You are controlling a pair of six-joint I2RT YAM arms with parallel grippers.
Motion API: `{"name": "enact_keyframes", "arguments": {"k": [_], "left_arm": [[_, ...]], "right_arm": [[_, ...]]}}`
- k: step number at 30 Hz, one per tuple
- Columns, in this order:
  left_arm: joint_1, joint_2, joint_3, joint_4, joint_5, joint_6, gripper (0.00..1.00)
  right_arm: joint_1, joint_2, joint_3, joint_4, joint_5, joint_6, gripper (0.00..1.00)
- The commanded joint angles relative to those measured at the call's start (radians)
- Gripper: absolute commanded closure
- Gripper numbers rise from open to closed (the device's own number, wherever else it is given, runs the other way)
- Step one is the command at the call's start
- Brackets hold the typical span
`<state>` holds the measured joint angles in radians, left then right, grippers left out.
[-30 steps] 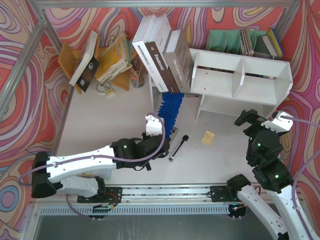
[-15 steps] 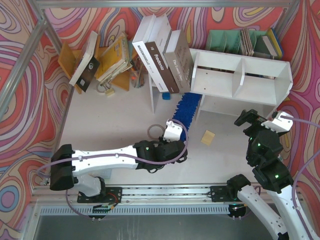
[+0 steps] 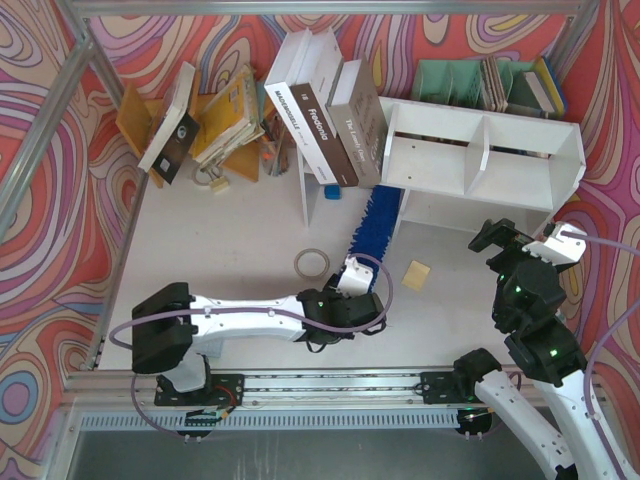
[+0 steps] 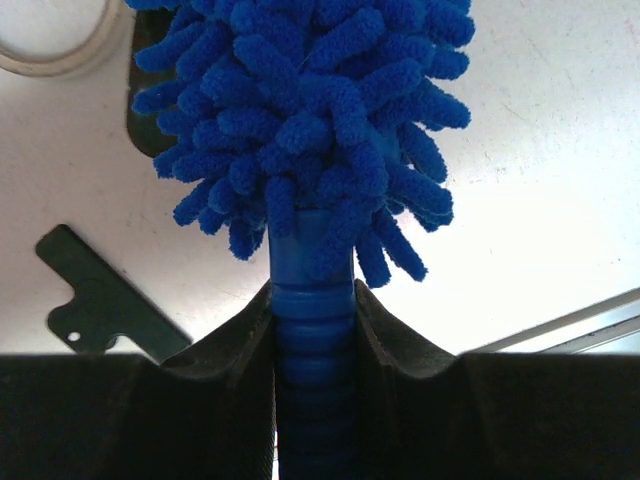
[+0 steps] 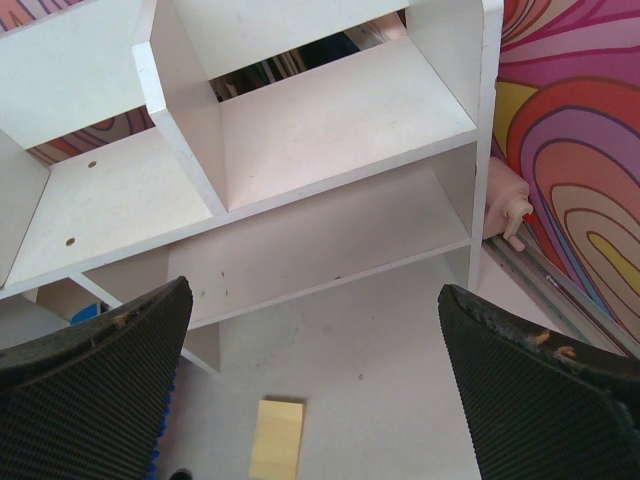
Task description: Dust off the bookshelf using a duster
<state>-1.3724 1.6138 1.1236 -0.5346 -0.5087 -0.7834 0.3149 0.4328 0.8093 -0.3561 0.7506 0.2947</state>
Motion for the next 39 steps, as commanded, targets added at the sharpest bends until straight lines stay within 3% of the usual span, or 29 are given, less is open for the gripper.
{"name": "enact_keyframes", "arguments": {"k": [1, 10, 16, 27, 39], "left_arm": [[-0.014, 0.053, -0.001, 0.067, 0.119, 0.027, 1.00], [-0.014, 0.125, 0.079, 0.000, 0.144, 0.027, 1.00], [-0.013, 0.091, 0.076, -0.010, 0.112, 0.015, 1.00], [-0.056, -0.153, -0.036, -0.045, -0.088, -0.039, 1.00], [-0.206, -0.401, -0.155, -0.374, -0.264, -0.230, 1.00]], "right_arm": [[-0.001, -0.011, -0.009, 0.022, 0.006, -0.012, 0.01], [-0.001, -0.015, -0.010, 0.023, 0.008, -0.014, 0.01], [-0.001, -0.017, -0.009, 0.023, 0.009, -0.014, 0.01], [0.000, -0.014, -0.010, 0.025, 0.009, -0.016, 0.01], [0.000, 0.000, -0.009, 0.028, 0.010, -0.015, 0.01]]}}
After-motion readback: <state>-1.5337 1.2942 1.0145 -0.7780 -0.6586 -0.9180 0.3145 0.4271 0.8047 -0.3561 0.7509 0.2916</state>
